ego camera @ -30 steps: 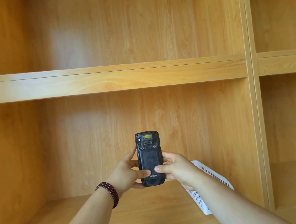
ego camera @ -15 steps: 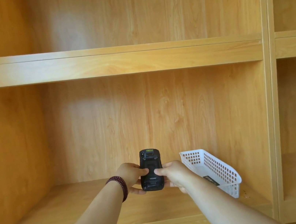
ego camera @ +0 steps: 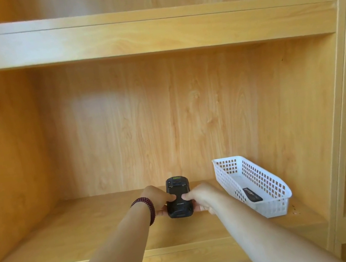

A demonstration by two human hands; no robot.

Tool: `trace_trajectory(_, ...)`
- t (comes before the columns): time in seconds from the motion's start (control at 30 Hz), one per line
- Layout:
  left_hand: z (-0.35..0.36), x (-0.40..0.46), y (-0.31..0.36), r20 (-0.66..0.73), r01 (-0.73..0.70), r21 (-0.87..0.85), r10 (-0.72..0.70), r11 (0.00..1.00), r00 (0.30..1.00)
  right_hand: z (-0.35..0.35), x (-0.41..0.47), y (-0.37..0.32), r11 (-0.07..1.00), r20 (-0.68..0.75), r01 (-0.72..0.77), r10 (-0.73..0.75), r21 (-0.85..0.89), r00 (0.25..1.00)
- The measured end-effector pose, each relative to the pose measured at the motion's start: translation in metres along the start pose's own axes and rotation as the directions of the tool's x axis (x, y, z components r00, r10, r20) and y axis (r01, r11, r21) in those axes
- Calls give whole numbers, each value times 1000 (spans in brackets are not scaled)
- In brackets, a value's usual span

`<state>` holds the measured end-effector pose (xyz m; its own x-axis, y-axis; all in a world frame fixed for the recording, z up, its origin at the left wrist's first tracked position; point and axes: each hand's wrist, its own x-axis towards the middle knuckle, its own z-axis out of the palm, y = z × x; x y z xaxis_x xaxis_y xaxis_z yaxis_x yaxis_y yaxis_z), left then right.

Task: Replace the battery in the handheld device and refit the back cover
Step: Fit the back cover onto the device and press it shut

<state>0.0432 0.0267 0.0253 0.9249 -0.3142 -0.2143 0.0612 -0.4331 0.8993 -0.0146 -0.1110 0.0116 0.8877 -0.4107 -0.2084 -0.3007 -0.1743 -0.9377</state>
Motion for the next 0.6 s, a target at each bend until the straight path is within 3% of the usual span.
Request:
trace_trajectory(0.13,4,12,-7,-47,12,179,-4,984,999,5,7,5,999,-12,-21,20,-50,1000)
trace_trajectory(0.33,13,28,-16,-25,24,151,-21,988,999,6,12,10,973,-97,-59,38,-224,995)
trace_trajectory(0.6,15,38,-18,-9,41,197,-41,980,999,7,16,9,933,-108,-65,29,-354,994)
